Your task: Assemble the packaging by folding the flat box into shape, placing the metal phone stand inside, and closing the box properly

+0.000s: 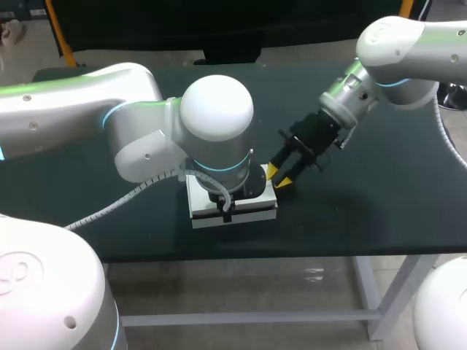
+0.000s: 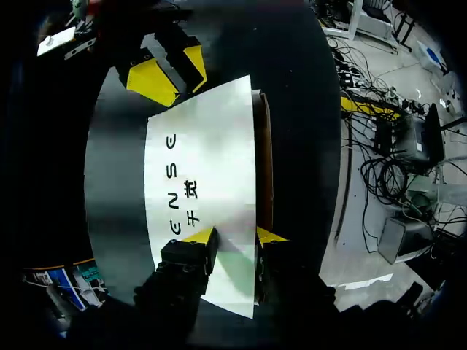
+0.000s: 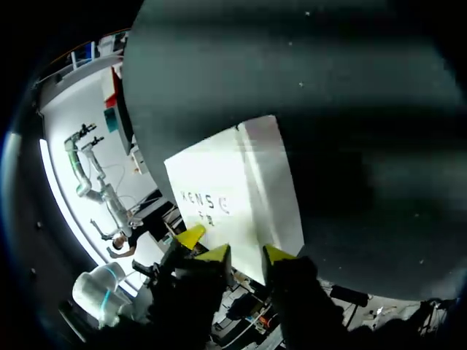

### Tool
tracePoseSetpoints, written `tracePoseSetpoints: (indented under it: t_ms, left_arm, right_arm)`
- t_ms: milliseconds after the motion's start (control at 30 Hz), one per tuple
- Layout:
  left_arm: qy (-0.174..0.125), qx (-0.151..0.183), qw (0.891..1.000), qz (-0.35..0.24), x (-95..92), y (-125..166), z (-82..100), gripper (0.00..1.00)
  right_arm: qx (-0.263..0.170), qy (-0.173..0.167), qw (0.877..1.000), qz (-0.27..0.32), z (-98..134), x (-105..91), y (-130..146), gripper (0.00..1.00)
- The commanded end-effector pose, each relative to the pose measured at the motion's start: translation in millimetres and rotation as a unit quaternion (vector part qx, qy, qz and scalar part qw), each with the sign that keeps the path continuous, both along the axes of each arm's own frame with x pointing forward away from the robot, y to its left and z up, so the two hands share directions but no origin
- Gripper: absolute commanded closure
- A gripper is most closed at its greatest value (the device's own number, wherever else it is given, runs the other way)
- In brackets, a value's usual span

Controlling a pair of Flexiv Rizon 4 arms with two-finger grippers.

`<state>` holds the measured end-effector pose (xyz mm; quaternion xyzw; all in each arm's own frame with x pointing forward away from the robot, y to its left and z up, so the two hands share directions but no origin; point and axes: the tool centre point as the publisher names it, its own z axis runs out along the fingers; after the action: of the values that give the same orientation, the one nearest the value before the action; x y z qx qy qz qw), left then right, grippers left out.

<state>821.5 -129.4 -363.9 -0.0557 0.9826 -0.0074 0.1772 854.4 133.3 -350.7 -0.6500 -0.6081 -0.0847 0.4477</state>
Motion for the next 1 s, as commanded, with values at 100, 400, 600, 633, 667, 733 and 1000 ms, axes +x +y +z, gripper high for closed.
tracePoseSetpoints:
  t_ms: [100, 400, 600, 633, 667, 733, 1000]
  left_arm:
    - [0.001, 0.001, 1.000, 0.001, -3.7, -3, -4.7, 0.68]
    - [0.002, 0.001, 1.000, 0.000, -4.5, -4, -6.1, 0.67]
    - [0.003, 0.001, 1.000, -0.001, -4.9, -4, -6.7, 0.69]
    - [0.003, 0.001, 1.000, -0.001, -4.9, -4, -6.7, 0.69]
    - [0.003, 0.001, 1.000, -0.002, -4.9, -4, -6.8, 0.69]
    - [0.004, 0.001, 1.000, -0.002, -4.8, -4, -6.9, 0.69]
    - [0.005, 0.000, 1.000, -0.002, -4.6, -4, -7.1, 0.68]
  right_arm:
    - [0.010, -0.027, 0.999, -0.014, 10, -17.1, -9, 1.00]
    - [0.016, -0.057, 0.998, 0.000, 14, -30.9, -3, 1.00]
    - [0.017, -0.068, 0.998, 0.010, 9, -36.5, 3, 1.00]
    - [0.016, -0.067, 0.998, 0.011, 8, -36.3, 4, 1.00]
    - [0.016, -0.067, 0.998, 0.011, 8, -36.0, 4, 1.00]
    - [0.016, -0.066, 0.998, 0.012, 7, -35.8, 4, 1.00]
    - [0.016, -0.067, 0.997, 0.018, 3, -41.6, 7, 1.00]
